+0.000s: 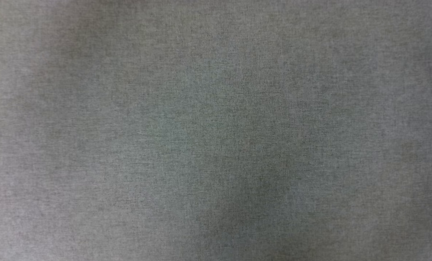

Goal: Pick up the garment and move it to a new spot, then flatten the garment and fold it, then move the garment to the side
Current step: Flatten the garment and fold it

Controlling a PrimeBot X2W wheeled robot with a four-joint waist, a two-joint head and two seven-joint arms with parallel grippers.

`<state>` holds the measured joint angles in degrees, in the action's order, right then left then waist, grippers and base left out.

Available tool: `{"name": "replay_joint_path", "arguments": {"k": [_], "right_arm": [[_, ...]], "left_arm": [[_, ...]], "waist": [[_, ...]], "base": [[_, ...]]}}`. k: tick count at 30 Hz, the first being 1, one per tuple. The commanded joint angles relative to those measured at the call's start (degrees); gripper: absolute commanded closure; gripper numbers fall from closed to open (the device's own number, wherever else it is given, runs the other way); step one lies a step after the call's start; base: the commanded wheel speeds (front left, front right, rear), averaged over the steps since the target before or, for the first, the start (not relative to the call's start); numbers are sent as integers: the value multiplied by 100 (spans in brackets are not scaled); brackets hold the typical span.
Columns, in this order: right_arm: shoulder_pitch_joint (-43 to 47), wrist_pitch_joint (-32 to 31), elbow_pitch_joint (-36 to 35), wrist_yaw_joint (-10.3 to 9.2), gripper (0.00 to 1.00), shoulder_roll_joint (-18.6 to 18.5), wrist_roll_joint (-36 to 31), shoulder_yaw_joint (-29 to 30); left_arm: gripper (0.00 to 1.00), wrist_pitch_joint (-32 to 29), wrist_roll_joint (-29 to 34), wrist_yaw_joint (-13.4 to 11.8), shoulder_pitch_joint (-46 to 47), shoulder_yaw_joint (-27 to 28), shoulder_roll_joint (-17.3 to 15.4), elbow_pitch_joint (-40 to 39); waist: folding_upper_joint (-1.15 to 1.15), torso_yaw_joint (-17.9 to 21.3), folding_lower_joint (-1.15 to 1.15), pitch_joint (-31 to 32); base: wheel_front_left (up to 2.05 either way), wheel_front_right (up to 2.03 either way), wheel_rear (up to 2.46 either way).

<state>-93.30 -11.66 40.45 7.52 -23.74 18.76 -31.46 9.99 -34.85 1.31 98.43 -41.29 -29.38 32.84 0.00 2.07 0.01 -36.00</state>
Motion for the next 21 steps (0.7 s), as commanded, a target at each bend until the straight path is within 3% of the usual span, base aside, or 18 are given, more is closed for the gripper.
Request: {"name": "replay_joint_path", "arguments": {"k": [1,10,21], "right_arm": [[243,111,73,-6,100,77,90,-63],[1878,613,215,-6,100,63,680,-858],[3907,921,-496,-6,100,-717,1537,-1576]], "left_arm": [[100,77,-56,-18,-345,-36,-23,17],[100,393,-443,-201,-2702,-223,-263,-353],[100,444,-744,-695,-5706,-608,-891,-1623]], "waist": [[0,-3,-1,74],[0,-82,-1,734],[0,-190,-1,1924]], "base": [[0,0,0],[0,0,0],[0,0,0]]}}
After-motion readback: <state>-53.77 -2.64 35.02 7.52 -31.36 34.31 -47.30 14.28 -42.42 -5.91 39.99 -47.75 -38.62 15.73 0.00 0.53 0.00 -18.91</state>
